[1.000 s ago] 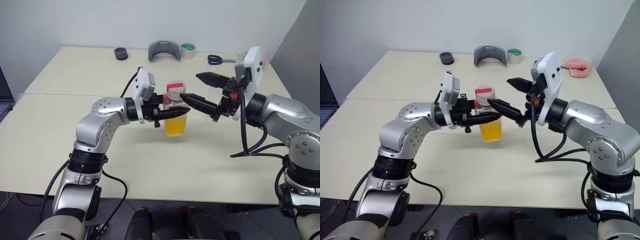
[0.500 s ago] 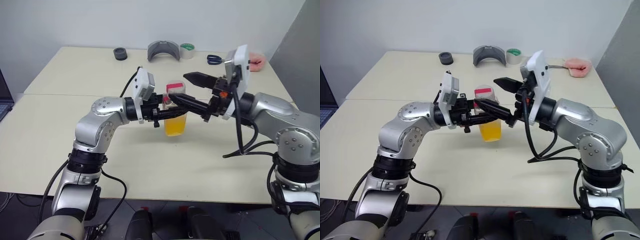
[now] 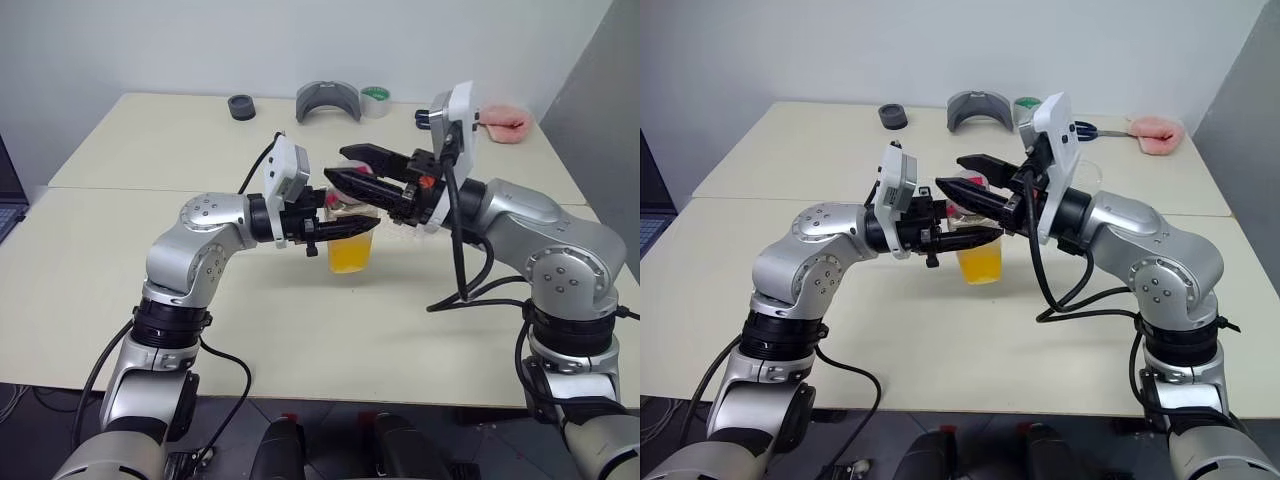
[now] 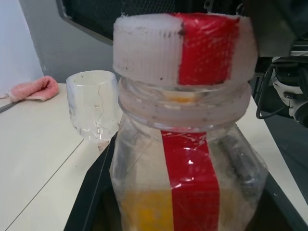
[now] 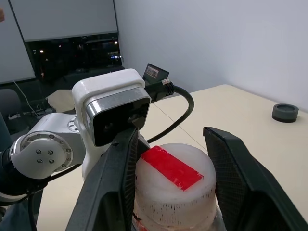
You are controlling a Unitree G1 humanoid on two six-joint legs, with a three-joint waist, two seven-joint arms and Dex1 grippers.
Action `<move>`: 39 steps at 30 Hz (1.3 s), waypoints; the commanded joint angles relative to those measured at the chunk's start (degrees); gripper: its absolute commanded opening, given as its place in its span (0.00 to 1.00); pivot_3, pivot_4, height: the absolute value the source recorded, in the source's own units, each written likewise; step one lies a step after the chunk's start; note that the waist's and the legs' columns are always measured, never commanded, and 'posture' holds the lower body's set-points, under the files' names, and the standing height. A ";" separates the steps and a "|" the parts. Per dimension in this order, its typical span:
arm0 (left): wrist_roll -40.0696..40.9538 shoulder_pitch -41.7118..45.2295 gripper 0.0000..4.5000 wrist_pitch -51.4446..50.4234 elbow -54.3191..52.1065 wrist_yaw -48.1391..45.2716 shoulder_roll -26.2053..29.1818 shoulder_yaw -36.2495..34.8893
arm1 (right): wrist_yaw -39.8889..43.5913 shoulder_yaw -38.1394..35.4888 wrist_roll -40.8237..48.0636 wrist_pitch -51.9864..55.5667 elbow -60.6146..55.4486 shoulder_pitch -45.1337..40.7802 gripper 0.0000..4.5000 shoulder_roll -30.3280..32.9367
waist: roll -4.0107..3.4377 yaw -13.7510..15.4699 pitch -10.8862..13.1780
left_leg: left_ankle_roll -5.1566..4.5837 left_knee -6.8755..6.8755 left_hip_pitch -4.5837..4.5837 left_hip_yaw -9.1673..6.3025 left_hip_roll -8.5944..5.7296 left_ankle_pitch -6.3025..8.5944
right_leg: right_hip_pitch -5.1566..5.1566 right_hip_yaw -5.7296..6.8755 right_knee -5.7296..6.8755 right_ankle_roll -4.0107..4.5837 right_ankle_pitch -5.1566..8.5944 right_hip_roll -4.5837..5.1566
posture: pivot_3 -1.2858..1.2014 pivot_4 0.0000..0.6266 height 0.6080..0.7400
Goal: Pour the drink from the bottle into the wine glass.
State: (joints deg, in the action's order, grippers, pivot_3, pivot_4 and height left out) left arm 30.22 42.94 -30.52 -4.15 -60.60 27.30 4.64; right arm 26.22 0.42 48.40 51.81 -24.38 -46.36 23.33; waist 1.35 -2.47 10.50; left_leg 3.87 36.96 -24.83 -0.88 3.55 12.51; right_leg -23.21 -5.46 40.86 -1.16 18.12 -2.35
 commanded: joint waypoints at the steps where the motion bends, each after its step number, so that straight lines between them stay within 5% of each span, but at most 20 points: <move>1: 0.69 1.06 0.43 0.57 -1.49 0.29 0.17 -1.38 | 1.21 0.16 -1.74 -2.68 -1.28 -1.60 0.40 0.26 | 0.00 0.00 0.00 | 0.00 0.00 0.00 0.00 0.00 0.00 | 0.00 0.00 0.00 0.00 0.00 0.00 | 0.52 0.24 1.00; 13: 0.63 1.27 0.43 0.74 -1.25 0.42 -0.53 -0.97 | 2.85 -4.16 -0.28 -5.08 1.84 -4.17 0.40 0.22 | 0.00 0.00 0.00 | 0.00 0.00 0.00 0.00 0.00 0.00 | 0.00 0.01 0.00 0.00 0.00 0.00 | 0.52 0.24 1.00; 18: 0.68 1.53 0.43 0.81 -1.12 0.36 -0.63 -0.91 | 10.46 -3.42 3.35 -3.89 1.54 -3.57 0.40 3.63 | 0.00 0.12 0.00 | 0.00 0.00 0.00 0.02 -0.01 0.00 | 0.00 -0.01 -0.01 0.00 0.00 0.01 | 0.52 0.24 1.00; 23: 0.59 1.74 0.43 0.78 -1.09 0.20 -0.57 -0.99 | 14.79 -0.67 -2.40 -8.63 3.62 -4.70 0.40 5.80 | 0.00 -0.12 0.00 | 0.00 0.00 0.01 0.01 0.01 0.00 | 0.00 -0.01 0.00 0.00 0.00 -0.02 | 0.52 0.24 1.00; 30: 0.69 1.01 0.43 0.55 -1.93 0.30 -0.18 -1.29 | 6.86 -6.08 1.96 -3.49 3.70 -3.11 0.40 3.31 | 0.00 -0.13 0.00 | 0.00 0.00 0.00 0.00 0.01 0.00 | 0.00 0.00 0.00 0.00 0.00 -0.01 | 0.52 0.24 1.00; 39: 0.76 0.63 0.43 0.74 -1.69 0.36 -0.28 -1.28 | -0.82 -17.13 7.73 1.62 -4.78 10.20 0.40 9.73 | 0.01 0.58 0.00 | 0.00 -0.01 -0.02 0.04 -0.03 0.00 | 0.01 -0.03 -0.03 0.00 0.00 0.03 | 0.52 0.24 1.00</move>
State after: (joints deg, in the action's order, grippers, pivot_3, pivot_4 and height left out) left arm 30.24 43.06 -30.71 -3.95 -60.33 27.14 4.37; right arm 28.07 -13.24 54.30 52.95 -25.70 -38.33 32.54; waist 1.36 -1.89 10.50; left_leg 3.87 36.95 -24.86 -0.85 3.53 12.52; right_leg -23.20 -5.48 40.83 -1.16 18.12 -2.32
